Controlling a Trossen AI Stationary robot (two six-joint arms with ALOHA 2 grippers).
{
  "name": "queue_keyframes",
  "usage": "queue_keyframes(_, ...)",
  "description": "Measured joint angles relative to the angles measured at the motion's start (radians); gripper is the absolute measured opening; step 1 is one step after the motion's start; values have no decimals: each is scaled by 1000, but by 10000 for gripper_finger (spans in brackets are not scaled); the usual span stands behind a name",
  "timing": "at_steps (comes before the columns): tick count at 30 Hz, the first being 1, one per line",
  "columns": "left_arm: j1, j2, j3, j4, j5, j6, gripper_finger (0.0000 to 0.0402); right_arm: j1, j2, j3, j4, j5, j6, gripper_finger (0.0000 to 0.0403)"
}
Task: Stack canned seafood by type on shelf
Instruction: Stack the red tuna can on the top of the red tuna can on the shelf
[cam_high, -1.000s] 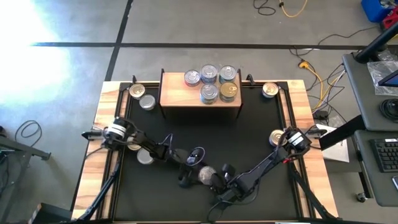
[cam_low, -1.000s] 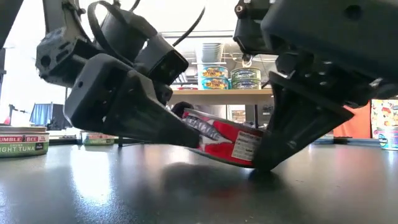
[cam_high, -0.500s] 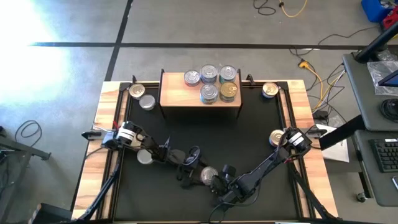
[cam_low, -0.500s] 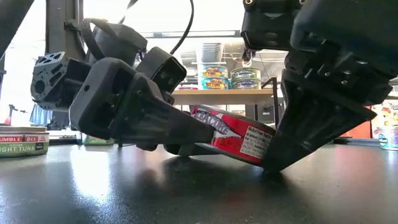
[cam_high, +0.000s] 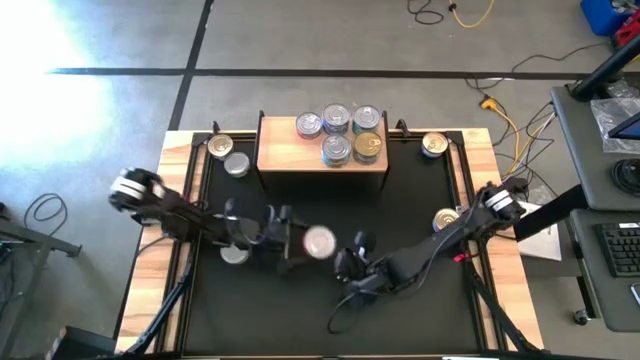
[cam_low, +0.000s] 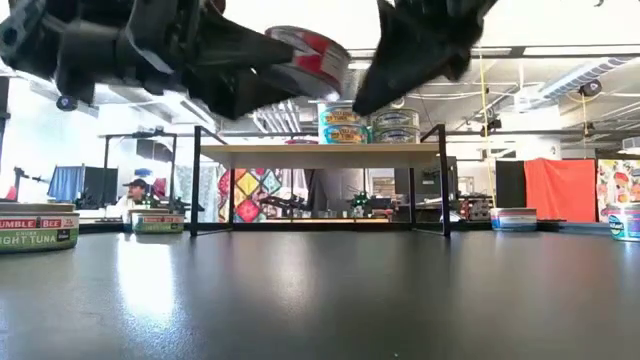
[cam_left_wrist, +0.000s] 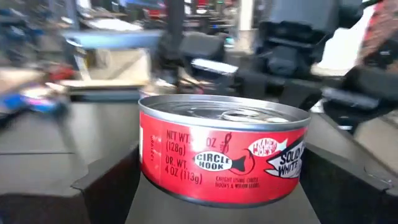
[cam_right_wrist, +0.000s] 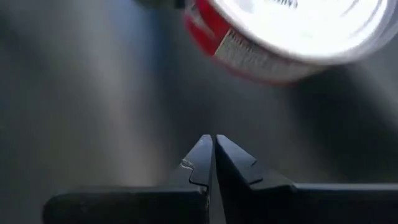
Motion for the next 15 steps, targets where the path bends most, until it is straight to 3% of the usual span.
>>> queue_keyframes(5,79,-233,-22,-200,-56,82,368,-75,-73,-1,-4,-11,-145,12)
queue_keyframes(11,271,-423,14,-427,-59,172,368,-199,-146,-2,55,-51,-356,12)
queue_keyframes(15,438,-482,67,-533,34,230,368,-303,-153,-3,172,-160,-508,12)
